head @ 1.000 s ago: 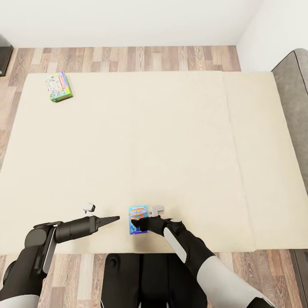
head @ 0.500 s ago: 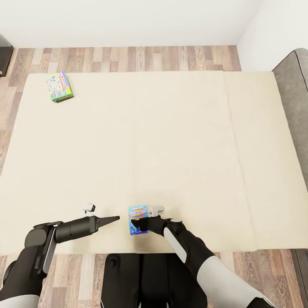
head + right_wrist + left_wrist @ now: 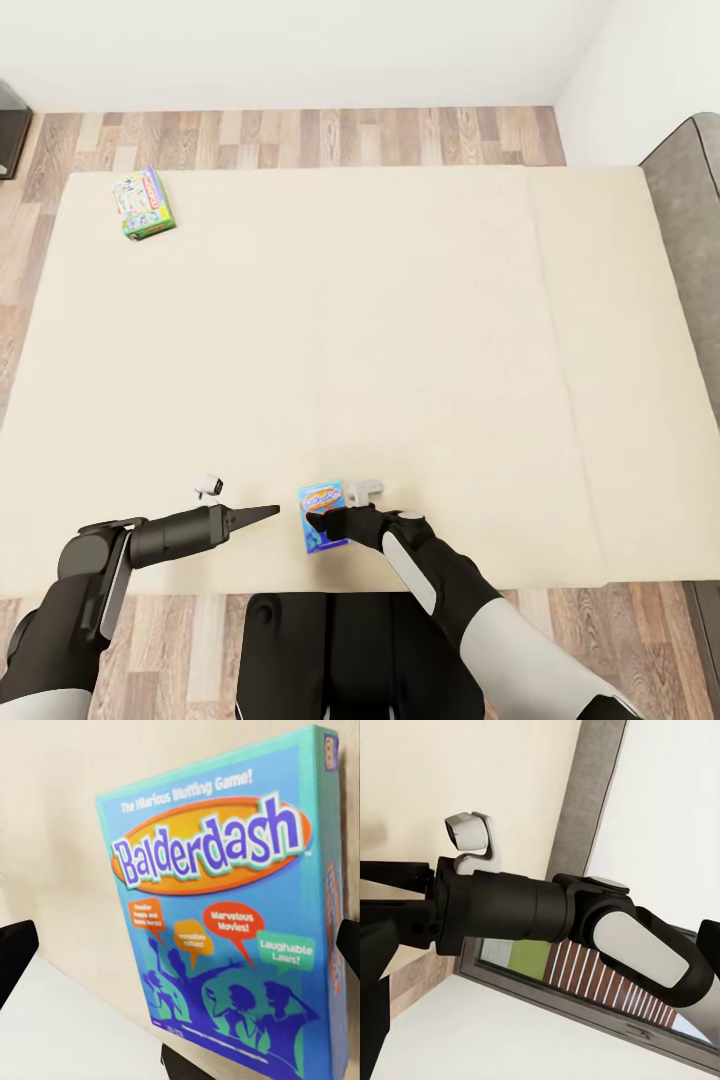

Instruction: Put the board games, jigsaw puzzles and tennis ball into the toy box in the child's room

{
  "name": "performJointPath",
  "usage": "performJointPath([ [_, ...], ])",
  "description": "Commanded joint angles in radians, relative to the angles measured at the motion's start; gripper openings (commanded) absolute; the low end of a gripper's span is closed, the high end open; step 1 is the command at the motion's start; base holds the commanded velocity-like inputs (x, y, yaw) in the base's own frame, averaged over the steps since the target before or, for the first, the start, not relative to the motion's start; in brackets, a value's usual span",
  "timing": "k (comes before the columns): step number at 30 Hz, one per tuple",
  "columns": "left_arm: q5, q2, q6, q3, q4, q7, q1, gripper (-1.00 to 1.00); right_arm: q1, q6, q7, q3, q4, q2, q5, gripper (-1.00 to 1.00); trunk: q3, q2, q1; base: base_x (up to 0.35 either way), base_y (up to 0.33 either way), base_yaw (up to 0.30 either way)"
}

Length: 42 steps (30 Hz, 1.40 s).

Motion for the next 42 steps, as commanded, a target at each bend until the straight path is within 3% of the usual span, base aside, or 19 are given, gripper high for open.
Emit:
performJointPath([
  [1, -0.001, 0.000, 0.011, 0.000, 0.000, -0.004, 0.000, 1.00, 0.000, 0.004, 0.000, 0.000, -0.001, 0.000, -0.004, 1.00, -0.001, -0.001, 0.001, 0.000, 0.073, 0.000],
  [42, -0.001, 0.000, 0.011, 0.000, -0.001, -0.004, 0.000, 1.00, 0.000, 0.006, 0.000, -0.002, -0.001, 0.000, -0.005, 1.00, -0.001, -0.001, 0.001, 0.000, 0.058, 0.000],
])
